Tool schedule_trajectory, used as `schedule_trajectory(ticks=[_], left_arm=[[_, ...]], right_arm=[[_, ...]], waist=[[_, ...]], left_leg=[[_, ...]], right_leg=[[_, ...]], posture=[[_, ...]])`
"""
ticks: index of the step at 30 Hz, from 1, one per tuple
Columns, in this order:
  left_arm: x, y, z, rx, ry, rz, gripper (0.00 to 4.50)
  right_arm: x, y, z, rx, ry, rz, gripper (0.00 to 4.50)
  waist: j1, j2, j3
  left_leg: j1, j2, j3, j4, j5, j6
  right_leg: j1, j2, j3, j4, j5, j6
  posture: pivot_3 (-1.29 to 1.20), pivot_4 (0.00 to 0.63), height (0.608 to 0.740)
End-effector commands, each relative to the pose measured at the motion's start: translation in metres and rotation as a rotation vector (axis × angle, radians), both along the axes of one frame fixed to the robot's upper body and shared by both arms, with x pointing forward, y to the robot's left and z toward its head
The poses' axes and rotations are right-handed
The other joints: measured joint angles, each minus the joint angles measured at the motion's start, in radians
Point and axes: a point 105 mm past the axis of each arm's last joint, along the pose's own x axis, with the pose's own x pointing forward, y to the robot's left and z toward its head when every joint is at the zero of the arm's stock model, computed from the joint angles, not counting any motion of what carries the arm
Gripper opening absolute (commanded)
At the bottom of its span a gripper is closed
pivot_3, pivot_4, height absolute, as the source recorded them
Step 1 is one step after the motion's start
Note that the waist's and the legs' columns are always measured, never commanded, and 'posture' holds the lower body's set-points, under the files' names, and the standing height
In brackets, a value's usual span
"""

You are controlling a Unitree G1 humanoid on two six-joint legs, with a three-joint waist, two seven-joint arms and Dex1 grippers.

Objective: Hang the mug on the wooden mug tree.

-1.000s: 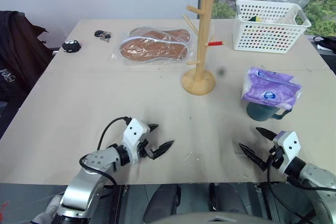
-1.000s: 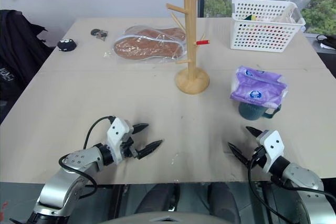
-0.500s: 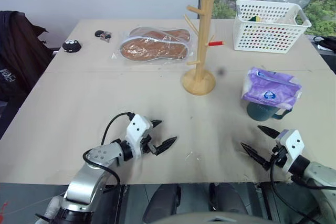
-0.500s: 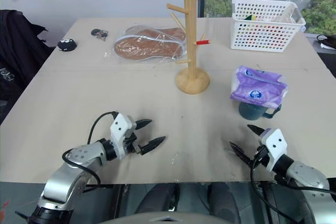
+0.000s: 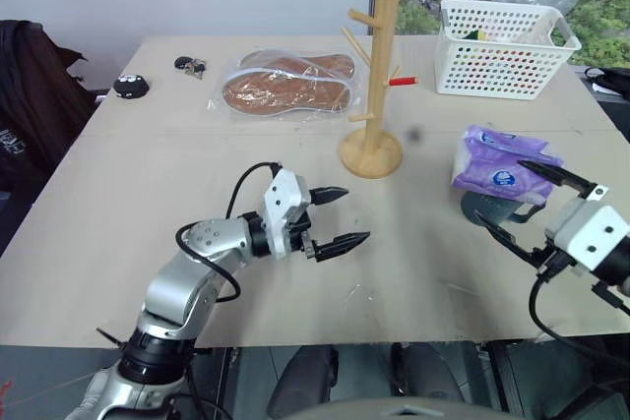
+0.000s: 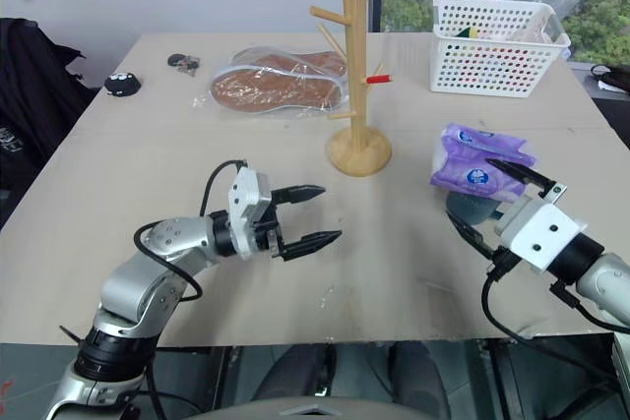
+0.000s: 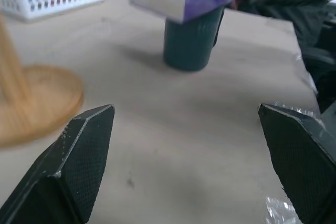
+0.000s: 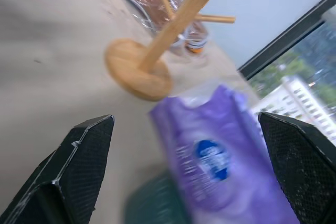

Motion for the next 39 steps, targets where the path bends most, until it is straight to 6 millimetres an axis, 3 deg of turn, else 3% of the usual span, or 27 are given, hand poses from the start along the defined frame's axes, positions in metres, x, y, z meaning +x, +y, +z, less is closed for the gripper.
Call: schedule_trajectory(ticks=[1, 9, 17, 22, 24, 26, 32, 39], left_arm=[[-0.011, -0.009, 0.017, -0.01, -0.05, -0.064, 4.5], [-0.026, -0.014, 0.038, -0.066, -0.063, -0.11, 4.5], [-0.024, -0.01, 0.054, -0.147, -0.117, -0.083, 4.5], [-0.024, -0.011, 0.057, -0.155, -0.128, -0.08, 4.5], [-0.024, -0.011, 0.057, -0.154, -0.133, -0.079, 4.5], [-0.024, -0.01, 0.057, -0.153, -0.136, -0.075, 4.5], [-0.024, -0.01, 0.055, -0.151, -0.136, -0.067, 4.5], [-0.024, -0.011, 0.054, -0.158, -0.14, -0.069, 4.5]], right_arm=[[0.016, -0.006, -0.001, -0.082, -0.065, -0.015, 4.46], [0.037, -0.011, -0.01, -0.175, -0.126, -0.003, 4.46], [0.046, -0.004, -0.008, -0.179, -0.166, 0.034, 4.46], [0.049, -0.004, -0.014, -0.269, -0.194, 0.055, 4.46], [0.049, -0.003, -0.019, -0.291, -0.191, 0.07, 3.92], [0.049, -0.001, -0.02, -0.282, -0.197, 0.079, 3.11], [0.049, 0.0, -0.017, -0.268, -0.214, 0.082, 0.11], [0.047, 0.0, -0.007, -0.251, -0.267, 0.075, 0.05]], waist=[[0.0, 0.0, 0.0], [-0.001, -0.002, 0.002], [0.0, -0.002, 0.002], [0.0, -0.002, 0.002], [0.0, -0.002, 0.002], [0.0, -0.002, 0.002], [0.0, -0.002, 0.002], [0.0, -0.002, 0.002]], left_leg=[[0.0, 0.0, 0.001, 0.0, 0.0, -0.001], [0.0, 0.0, 0.001, 0.0, 0.001, -0.001], [0.0, 0.001, 0.001, 0.001, 0.001, -0.002], [0.0, 0.0, 0.001, 0.001, 0.001, -0.002], [0.0, 0.0, 0.001, 0.001, 0.001, -0.002], [0.0, 0.0, 0.001, 0.001, 0.001, -0.002], [0.0, 0.0, 0.001, 0.001, 0.001, -0.002], [0.0, 0.0, 0.001, 0.001, 0.001, -0.002]], right_leg=[[0.0, 0.0, 0.001, 0.0, 0.0, 0.0], [0.0, 0.0, 0.002, 0.0, 0.0, 0.0], [0.0, 0.0, 0.002, 0.0, 0.0, 0.0], [0.0, 0.0, 0.002, 0.0, 0.0, 0.0], [0.0, 0.0, 0.002, 0.0, 0.0, 0.0], [0.0, 0.0, 0.002, 0.0, 0.0, 0.0], [0.0, 0.0, 0.002, 0.0, 0.0, 0.0], [0.0, 0.0, 0.002, 0.0, 0.0, 0.0]], posture=[[0.0, 0.15, 0.74], [0.0, 0.15, 0.74], [0.0, 0.15, 0.74], [0.0, 0.15, 0.74], [0.0, 0.15, 0.74], [0.0, 0.15, 0.74], [0.0, 0.15, 0.74], [0.0, 0.15, 0.74]])
